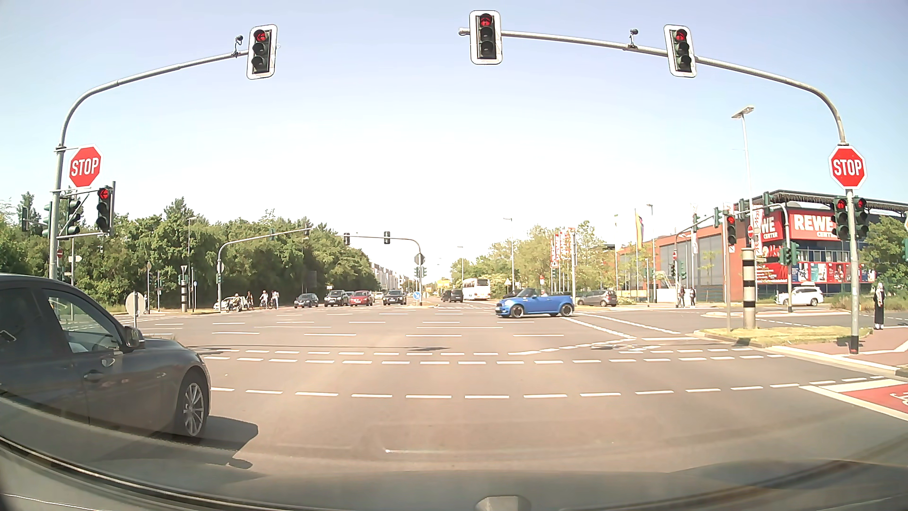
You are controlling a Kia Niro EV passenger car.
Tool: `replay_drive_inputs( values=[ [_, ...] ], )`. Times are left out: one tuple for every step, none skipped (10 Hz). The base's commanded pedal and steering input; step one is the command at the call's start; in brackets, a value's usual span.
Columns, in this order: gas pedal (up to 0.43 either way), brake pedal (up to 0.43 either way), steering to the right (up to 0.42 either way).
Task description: Follow the waypoints while adhering to traffic rules and regulations
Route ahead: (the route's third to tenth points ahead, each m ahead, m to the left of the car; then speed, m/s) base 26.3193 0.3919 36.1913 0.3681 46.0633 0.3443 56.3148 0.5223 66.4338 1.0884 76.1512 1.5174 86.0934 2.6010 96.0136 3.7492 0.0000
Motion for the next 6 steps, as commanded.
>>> replay_drive_inputs(
  values=[
    [0.000,0.366,0.004],
    [0.000,0.366,0.003],
    [0.000,0.366,0.003],
    [0.000,0.366,0.004],
    [0.000,0.366,0.004],
    [0.000,0.366,0.003]
  ],
)
